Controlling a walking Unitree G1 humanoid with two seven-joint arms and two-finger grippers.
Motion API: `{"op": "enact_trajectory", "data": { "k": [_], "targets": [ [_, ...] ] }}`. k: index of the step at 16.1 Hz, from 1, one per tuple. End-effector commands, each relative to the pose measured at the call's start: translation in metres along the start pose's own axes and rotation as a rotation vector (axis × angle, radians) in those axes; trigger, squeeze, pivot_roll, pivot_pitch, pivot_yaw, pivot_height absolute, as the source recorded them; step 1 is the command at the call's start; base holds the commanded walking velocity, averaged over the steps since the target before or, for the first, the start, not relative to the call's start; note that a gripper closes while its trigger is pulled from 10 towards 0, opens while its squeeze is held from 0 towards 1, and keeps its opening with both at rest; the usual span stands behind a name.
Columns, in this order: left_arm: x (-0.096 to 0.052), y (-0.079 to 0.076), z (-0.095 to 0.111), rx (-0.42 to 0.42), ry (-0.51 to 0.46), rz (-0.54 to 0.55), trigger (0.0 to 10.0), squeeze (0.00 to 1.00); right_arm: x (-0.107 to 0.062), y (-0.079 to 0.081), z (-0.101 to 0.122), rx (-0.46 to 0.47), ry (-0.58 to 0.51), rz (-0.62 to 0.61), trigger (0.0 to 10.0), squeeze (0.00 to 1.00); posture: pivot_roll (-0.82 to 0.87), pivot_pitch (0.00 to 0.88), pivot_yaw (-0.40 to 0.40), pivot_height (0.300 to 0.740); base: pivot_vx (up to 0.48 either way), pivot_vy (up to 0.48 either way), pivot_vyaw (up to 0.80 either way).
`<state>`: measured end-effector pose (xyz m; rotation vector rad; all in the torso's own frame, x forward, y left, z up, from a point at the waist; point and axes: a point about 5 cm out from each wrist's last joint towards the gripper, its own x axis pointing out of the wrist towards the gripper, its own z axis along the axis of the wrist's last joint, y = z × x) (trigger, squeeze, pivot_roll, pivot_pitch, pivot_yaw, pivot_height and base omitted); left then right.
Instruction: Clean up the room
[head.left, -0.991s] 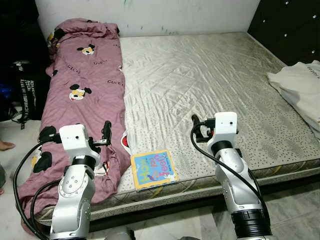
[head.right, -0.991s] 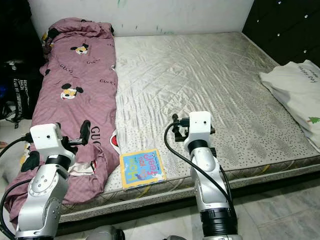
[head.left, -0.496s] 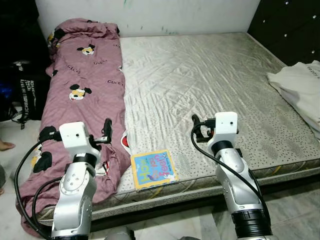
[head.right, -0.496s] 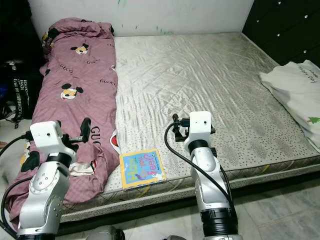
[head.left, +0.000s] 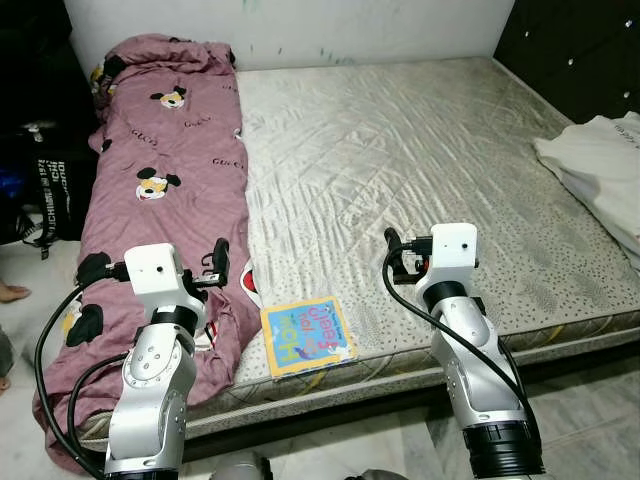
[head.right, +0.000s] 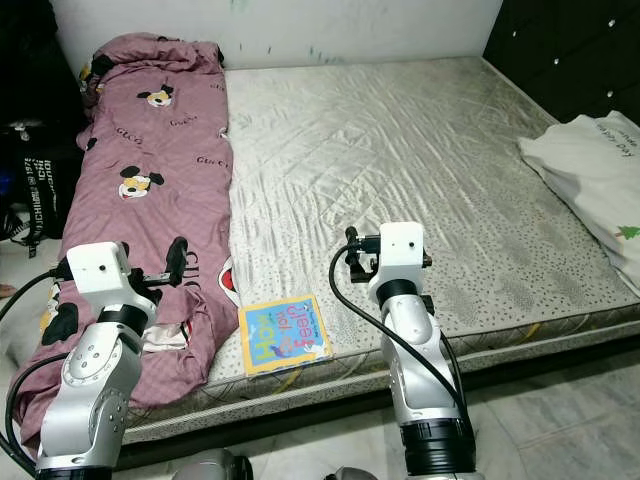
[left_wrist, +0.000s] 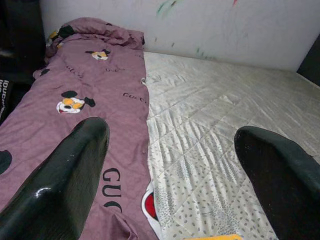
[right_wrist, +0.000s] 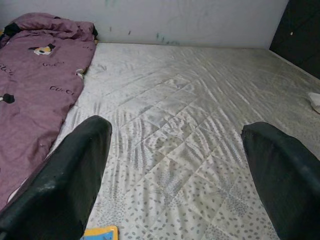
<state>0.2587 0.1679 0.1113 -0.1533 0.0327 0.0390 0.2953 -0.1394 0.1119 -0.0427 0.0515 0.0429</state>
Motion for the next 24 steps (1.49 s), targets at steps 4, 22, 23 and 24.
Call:
{"op": "enact_trajectory", "data": {
  "k": [4, 22, 23, 24],
  "targets": [
    [0.0000, -0.0013, 0.0027, 0.018, 0.005, -0.005, 10.0, 0.00, -0.0018, -0.0011, 0.0034, 0.009, -0.007, -0.004, 10.0, 0.00, 0.09, 0.067, -0.010, 0.740, 0.000, 0.000, 0.00],
    [0.0025, -0.0021, 0.0031, 0.000, 0.005, 0.016, 10.0, 0.00, 0.0005, -0.0016, 0.0044, -0.001, 0.000, 0.015, 10.0, 0.00, 0.08, 0.078, -0.022, 0.619, 0.000, 0.000, 0.00],
    [0.0027, -0.0020, 0.0029, -0.004, 0.007, 0.020, 10.0, 0.00, 0.0008, -0.0020, 0.0044, -0.002, 0.002, 0.015, 10.0, 0.00, 0.08, 0.080, -0.027, 0.619, 0.000, 0.000, 0.00],
    [0.0029, -0.0021, 0.0030, -0.005, 0.008, 0.021, 10.0, 0.00, 0.0012, -0.0020, 0.0043, -0.004, 0.003, 0.017, 10.0, 0.00, 0.08, 0.080, -0.028, 0.619, 0.000, 0.000, 0.00]
  ]
}}
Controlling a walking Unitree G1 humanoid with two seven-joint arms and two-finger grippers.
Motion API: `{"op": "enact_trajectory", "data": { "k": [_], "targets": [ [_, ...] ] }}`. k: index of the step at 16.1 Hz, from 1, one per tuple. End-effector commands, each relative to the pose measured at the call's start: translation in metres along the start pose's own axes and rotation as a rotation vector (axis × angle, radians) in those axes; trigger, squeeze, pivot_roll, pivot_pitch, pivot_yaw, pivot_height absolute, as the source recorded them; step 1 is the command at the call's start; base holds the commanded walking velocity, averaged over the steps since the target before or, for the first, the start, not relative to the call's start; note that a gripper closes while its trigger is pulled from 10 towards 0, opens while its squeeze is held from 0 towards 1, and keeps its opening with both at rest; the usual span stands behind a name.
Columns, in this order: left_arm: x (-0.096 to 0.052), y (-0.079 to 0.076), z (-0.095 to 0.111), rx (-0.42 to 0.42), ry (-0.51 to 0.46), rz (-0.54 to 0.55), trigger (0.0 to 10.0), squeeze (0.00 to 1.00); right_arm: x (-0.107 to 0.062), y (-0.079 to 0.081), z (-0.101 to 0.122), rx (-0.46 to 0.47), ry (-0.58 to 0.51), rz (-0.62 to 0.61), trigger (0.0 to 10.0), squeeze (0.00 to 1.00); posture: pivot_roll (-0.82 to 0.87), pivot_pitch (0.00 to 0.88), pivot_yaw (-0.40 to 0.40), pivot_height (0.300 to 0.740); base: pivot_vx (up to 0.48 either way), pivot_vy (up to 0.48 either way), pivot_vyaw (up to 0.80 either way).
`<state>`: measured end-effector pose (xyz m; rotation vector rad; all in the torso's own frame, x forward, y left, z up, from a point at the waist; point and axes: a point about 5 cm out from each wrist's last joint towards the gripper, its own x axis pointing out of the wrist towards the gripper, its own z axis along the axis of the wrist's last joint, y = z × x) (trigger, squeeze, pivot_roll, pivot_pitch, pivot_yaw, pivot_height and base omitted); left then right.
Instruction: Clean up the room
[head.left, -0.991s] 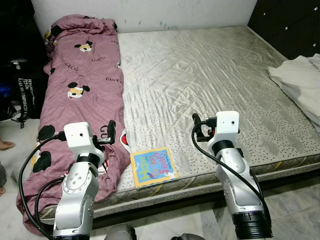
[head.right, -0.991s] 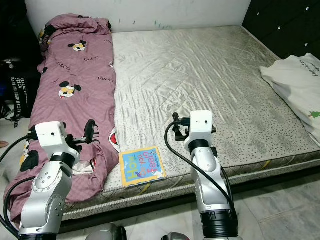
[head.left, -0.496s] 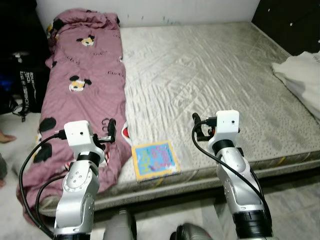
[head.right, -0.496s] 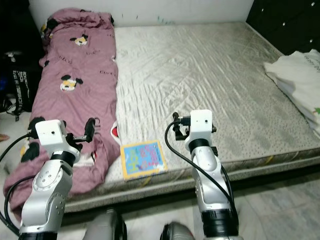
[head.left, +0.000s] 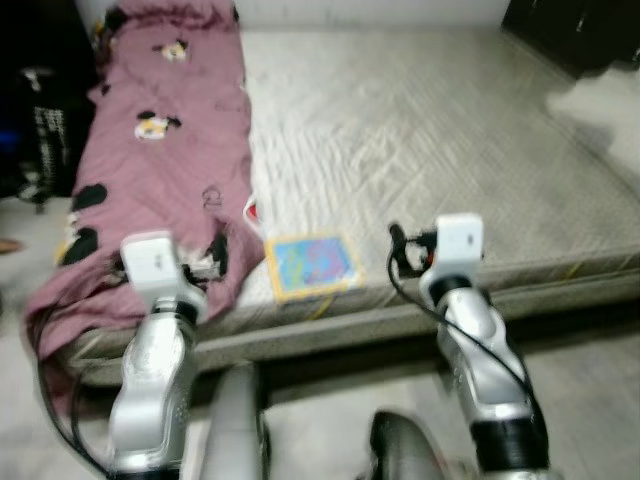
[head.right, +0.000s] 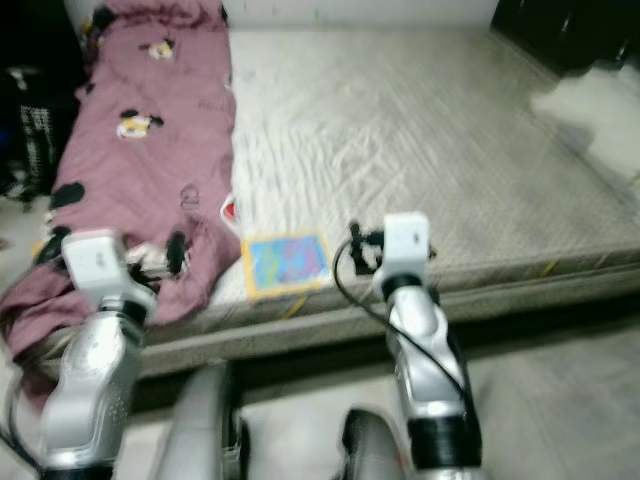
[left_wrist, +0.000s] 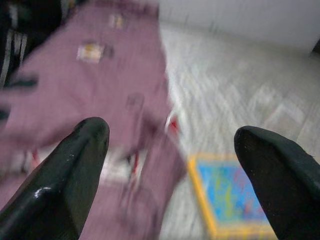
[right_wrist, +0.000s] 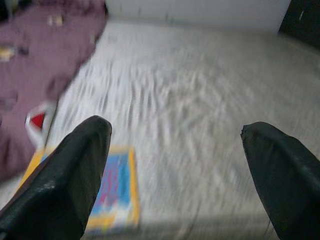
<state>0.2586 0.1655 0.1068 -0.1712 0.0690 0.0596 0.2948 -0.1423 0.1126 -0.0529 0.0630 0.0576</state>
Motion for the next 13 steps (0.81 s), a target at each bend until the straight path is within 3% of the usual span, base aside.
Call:
{"op": "enact_trajectory", "data": {
  "k": [1, 13],
  "targets": [
    [0.0026, -0.0007, 0.0078, 0.012, -0.027, -0.002, 10.0, 0.00, 0.0019, 0.0009, 0.0037, 0.006, -0.008, 0.003, 10.0, 0.00, 0.08, 0.081, -0.028, 0.619, 0.000, 0.000, 0.00],
    [0.0026, -0.0026, 0.0079, -0.007, -0.027, -0.025, 10.0, 0.00, 0.0021, 0.0024, 0.0031, 0.004, -0.004, 0.012, 10.0, 0.00, 0.08, 0.080, -0.028, 0.619, 0.000, 0.000, 0.00]
  ]
}}
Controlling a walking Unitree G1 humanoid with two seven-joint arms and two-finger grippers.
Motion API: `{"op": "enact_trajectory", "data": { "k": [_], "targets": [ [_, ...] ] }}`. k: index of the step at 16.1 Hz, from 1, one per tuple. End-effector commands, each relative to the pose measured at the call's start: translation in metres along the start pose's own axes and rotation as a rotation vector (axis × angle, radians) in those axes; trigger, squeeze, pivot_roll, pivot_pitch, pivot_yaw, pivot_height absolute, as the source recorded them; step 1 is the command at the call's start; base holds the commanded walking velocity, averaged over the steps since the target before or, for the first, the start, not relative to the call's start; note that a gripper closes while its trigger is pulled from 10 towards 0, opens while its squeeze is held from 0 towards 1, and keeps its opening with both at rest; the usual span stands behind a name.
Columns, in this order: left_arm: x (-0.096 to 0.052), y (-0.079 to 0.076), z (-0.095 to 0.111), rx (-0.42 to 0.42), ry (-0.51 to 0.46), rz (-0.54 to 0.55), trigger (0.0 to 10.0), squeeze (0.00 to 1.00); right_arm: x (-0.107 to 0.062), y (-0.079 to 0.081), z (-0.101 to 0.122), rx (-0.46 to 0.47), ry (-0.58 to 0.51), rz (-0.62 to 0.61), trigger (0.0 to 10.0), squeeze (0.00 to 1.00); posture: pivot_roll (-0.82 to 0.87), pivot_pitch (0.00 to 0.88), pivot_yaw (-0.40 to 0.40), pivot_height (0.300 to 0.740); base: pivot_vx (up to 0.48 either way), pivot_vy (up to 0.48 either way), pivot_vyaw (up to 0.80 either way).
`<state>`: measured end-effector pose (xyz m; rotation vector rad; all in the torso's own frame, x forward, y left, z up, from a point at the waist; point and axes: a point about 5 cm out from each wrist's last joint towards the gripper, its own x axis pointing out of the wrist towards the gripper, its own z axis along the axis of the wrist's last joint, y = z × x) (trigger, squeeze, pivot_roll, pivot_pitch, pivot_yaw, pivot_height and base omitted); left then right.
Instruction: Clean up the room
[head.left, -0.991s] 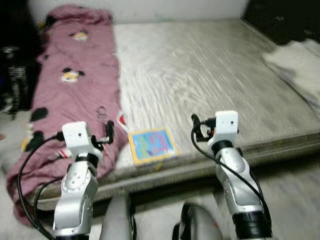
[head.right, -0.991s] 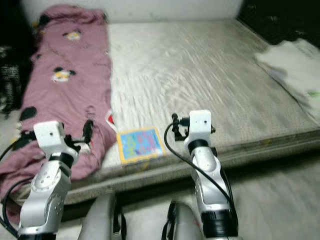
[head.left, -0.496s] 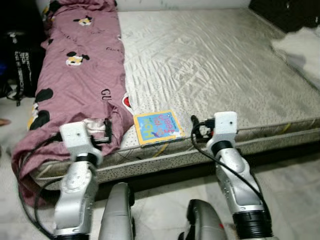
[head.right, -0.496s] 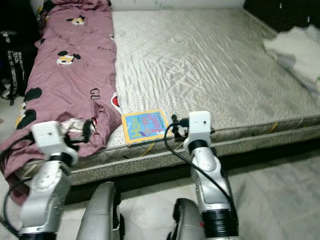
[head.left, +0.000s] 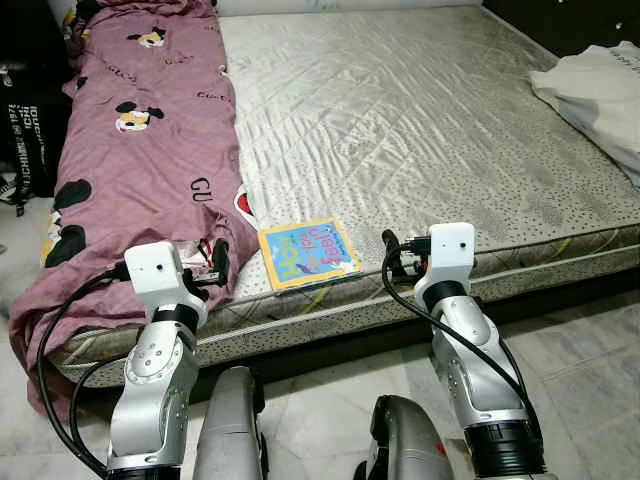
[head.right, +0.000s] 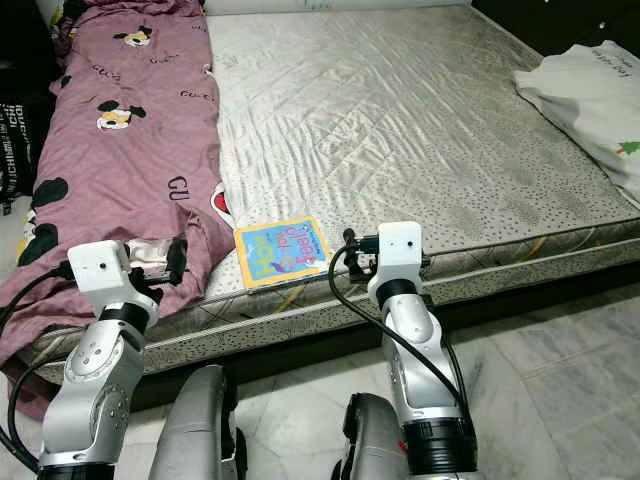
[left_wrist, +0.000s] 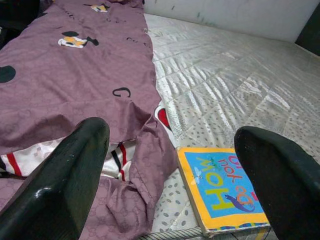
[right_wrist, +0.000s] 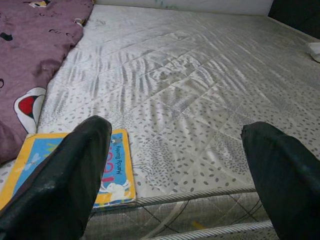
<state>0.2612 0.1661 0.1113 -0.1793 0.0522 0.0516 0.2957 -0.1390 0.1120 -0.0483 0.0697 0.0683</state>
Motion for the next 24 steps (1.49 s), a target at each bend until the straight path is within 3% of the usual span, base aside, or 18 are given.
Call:
{"op": "enact_trajectory", "data": {
  "k": [1, 11, 19, 24],
  "targets": [
    [0.000, -0.003, 0.003, -0.001, -0.014, -0.019, 10.0, 0.00, 0.001, -0.001, 0.003, 0.000, -0.010, 0.001, 10.0, 0.00, 0.08, 0.080, -0.028, 0.619, 0.000, 0.000, 0.00],
    [0.002, -0.004, 0.005, -0.003, -0.019, -0.035, 10.0, 0.00, 0.003, -0.001, 0.004, 0.001, -0.013, -0.002, 10.0, 0.00, 0.08, 0.091, -0.028, 0.619, 0.396, 0.000, 0.00],
    [0.007, -0.002, 0.003, 0.015, -0.002, -0.007, 10.0, 0.00, 0.006, 0.000, 0.004, -0.004, -0.016, 0.000, 10.0, 0.00, 0.09, 0.063, -0.028, 0.619, 0.000, 0.000, 0.00],
    [0.015, -0.003, -0.005, -0.001, 0.024, 0.057, 10.0, 0.00, 0.007, 0.000, 0.000, -0.028, -0.006, 0.008, 10.0, 0.00, 0.09, 0.078, -0.034, 0.555, 0.000, 0.000, 0.00]
  ]
}}
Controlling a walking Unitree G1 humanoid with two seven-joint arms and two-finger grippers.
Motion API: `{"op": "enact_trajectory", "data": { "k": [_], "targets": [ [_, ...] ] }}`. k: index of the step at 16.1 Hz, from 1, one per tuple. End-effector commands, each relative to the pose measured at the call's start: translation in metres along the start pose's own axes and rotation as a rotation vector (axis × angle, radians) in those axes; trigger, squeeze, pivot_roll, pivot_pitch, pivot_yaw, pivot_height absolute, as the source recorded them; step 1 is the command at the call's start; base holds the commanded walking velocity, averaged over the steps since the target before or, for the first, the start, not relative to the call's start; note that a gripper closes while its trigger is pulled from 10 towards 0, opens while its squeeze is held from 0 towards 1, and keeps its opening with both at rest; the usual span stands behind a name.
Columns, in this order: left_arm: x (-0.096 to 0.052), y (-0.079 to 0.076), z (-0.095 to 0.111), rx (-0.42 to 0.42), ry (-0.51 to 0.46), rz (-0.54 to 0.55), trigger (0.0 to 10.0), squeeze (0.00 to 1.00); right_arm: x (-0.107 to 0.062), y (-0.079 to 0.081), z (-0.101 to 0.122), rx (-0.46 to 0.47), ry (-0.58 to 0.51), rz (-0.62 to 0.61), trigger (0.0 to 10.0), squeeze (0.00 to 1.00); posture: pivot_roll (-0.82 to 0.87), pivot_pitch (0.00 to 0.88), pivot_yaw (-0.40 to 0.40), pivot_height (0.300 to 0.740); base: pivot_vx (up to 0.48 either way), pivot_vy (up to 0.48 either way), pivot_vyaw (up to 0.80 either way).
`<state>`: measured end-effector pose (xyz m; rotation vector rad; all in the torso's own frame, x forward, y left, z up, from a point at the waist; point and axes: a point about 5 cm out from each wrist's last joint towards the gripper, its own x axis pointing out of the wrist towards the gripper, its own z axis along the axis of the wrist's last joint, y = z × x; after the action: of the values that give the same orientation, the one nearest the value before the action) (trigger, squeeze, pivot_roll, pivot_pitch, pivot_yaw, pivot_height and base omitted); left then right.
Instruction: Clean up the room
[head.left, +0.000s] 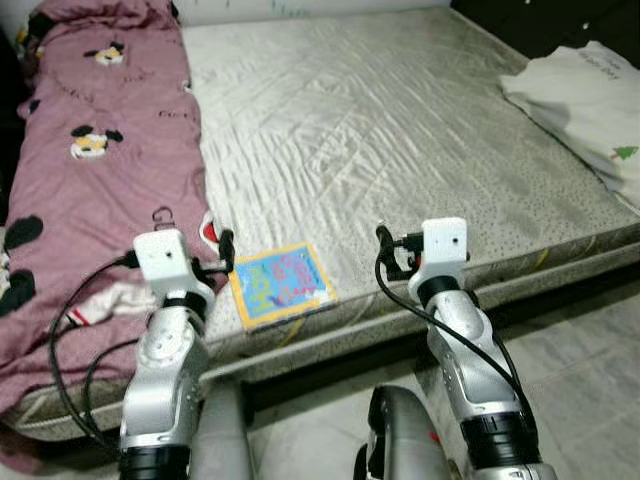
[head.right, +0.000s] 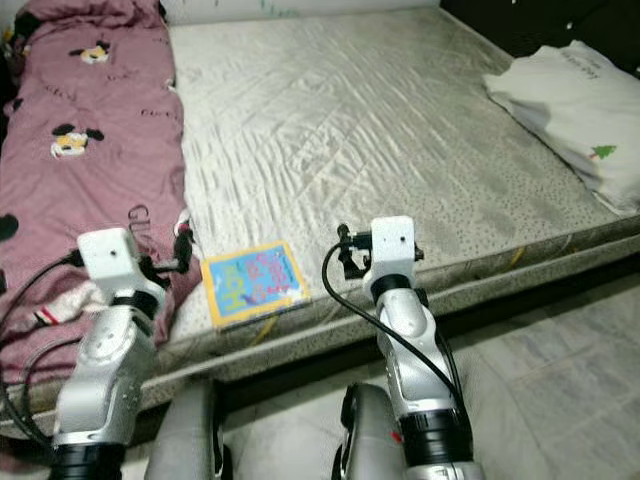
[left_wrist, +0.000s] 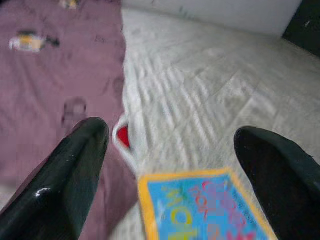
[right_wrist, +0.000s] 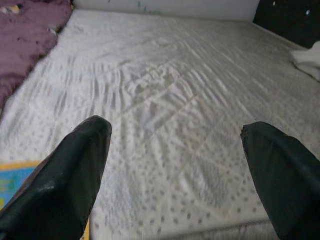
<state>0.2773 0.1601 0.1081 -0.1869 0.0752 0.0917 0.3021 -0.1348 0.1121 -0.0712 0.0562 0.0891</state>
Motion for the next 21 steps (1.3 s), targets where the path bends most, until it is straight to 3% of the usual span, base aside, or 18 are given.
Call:
{"op": "enact_trajectory", "data": {
  "k": [1, 6, 10, 14, 16, 21],
  "targets": [
    [0.002, 0.006, -0.005, -0.013, 0.015, 0.048, 10.0, 0.00, -0.001, -0.008, -0.001, 0.007, 0.006, -0.027, 10.0, 0.00, 0.08, 0.070, -0.033, 0.555, 0.000, 0.000, 0.00],
    [0.013, 0.013, -0.012, -0.024, 0.032, 0.120, 10.0, 0.00, -0.007, -0.011, -0.003, -0.029, 0.012, -0.009, 10.0, 0.00, 0.05, 0.073, -0.047, 0.530, 0.000, 0.000, 0.00],
    [0.023, 0.020, -0.027, -0.067, 0.067, 0.178, 10.0, 0.00, -0.013, -0.029, -0.001, -0.072, 0.018, -0.042, 10.0, 0.00, -0.01, 0.067, -0.048, 0.516, 0.000, 0.000, 0.00],
    [0.034, 0.014, -0.031, -0.104, 0.073, 0.159, 10.0, 0.00, -0.029, -0.048, 0.001, -0.125, 0.032, -0.062, 10.0, 0.00, -0.06, 0.074, -0.064, 0.516, 0.000, 0.000, 0.00],
    [0.036, 0.012, -0.042, -0.135, 0.120, 0.162, 10.0, 0.00, -0.037, -0.057, 0.002, -0.154, 0.043, -0.067, 10.0, 0.00, -0.08, 0.076, -0.072, 0.516, 0.000, 0.000, 0.00],
    [0.038, 0.010, -0.057, -0.194, 0.159, 0.199, 10.0, 0.00, -0.045, -0.068, 0.007, -0.177, 0.055, -0.048, 10.0, 0.00, -0.12, 0.065, -0.095, 0.506, 0.000, 0.000, 0.00]
  ]
}}
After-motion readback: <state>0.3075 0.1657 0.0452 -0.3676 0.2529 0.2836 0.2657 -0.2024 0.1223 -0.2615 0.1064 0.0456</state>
